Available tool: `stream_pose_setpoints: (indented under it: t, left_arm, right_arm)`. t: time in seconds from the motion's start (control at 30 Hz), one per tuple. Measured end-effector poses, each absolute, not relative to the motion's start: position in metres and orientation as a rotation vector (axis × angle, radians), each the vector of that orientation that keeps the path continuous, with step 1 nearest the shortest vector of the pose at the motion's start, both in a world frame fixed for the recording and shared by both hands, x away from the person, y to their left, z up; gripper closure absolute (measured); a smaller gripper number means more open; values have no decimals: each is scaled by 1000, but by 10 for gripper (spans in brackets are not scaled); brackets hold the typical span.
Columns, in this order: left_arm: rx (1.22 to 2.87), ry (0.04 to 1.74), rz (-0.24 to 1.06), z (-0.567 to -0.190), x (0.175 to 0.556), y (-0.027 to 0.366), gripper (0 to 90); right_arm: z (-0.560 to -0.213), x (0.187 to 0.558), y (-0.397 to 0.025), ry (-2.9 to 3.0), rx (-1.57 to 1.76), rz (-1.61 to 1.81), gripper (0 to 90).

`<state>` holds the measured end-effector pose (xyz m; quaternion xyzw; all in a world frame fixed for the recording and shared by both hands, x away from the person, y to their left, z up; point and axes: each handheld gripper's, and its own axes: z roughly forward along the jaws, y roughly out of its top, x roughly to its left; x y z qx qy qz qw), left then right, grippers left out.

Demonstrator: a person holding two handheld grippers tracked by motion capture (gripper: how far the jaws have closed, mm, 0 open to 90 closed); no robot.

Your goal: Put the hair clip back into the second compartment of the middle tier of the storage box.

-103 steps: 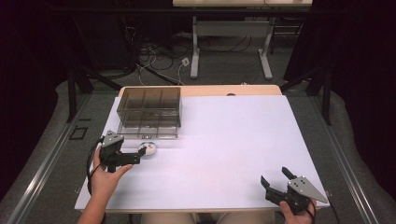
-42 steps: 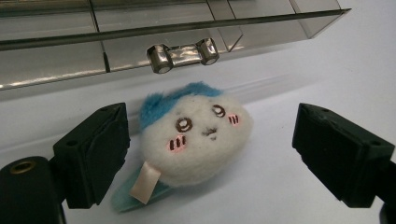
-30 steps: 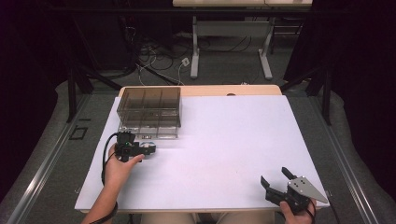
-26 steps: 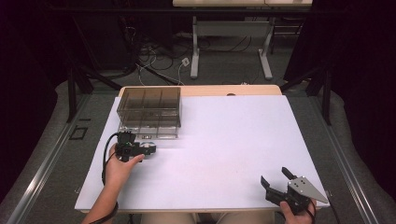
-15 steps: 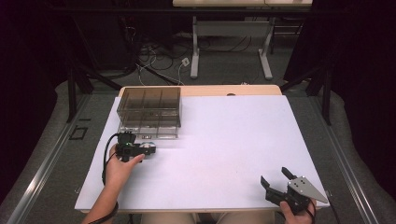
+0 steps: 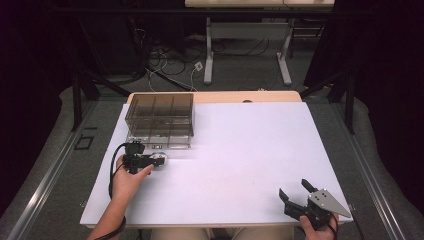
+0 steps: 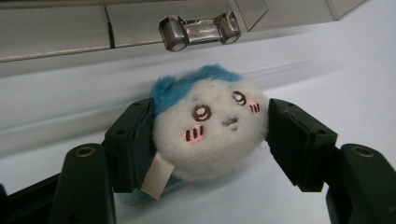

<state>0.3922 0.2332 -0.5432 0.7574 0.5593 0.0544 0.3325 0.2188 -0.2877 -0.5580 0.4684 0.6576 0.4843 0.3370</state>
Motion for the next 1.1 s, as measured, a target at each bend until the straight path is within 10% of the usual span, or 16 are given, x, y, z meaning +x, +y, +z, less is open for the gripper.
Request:
stream_pose_setpoints:
  t: [1.1]
  left_arm:
    - [2013,1418,180,-534,388,232,400]
  right_arm:
    - [-558,218,-288,1711,1217,1257,152]
